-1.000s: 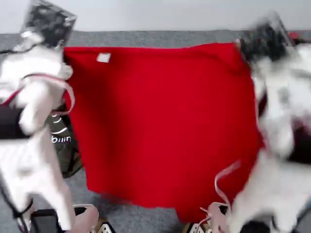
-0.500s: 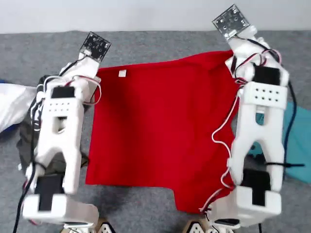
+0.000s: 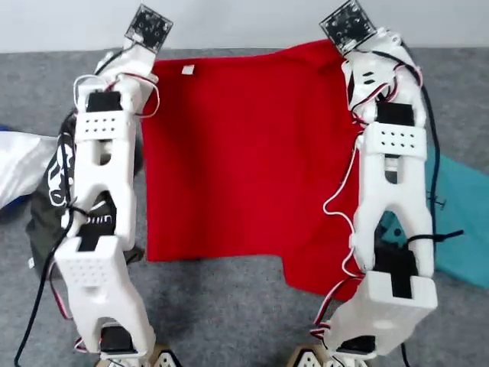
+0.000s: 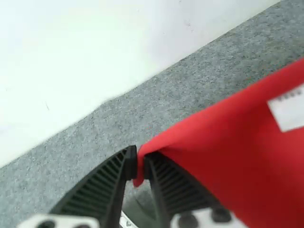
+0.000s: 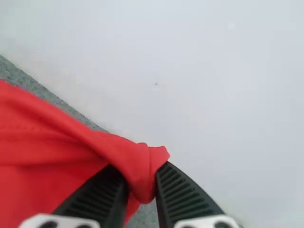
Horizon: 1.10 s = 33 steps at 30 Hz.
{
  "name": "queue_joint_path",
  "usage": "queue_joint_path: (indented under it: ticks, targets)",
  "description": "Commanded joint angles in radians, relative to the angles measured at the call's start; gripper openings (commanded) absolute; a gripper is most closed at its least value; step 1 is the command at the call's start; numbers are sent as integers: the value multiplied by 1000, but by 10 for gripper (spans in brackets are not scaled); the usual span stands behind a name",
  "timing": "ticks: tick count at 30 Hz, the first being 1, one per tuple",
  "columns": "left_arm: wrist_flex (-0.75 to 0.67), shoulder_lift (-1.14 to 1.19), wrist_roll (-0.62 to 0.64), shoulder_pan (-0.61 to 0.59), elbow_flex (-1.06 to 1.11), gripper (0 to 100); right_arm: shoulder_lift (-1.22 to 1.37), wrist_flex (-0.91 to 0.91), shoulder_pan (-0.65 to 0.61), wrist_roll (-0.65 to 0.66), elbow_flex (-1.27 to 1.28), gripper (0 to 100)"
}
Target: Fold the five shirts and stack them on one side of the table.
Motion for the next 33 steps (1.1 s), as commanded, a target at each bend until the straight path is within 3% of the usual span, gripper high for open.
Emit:
queue_joint_path:
  ticks: [1,10,15,20,25,29,33]
  targets:
    - [166,21,-18,-8,-174,5,-15,13,-2,-2,-15,10]
    - [686,48,-28,-8,-331,5,-71,458,2,60,-15,10]
    - [918,46,-186,3,-323,5,-111,610,-1,60,-15,10]
    - [913,-40,-175,5,-163,5,-153,812,-2,55,-15,10]
    - [907,-209,-209,77,150,6,-179,1072,-4,55,-15,10]
    - [862,-322,-166,91,337,6,-205,1299,-8,49,-15,10]
    - [836,-377,-157,89,476,6,-232,1420,10,-8,6,10]
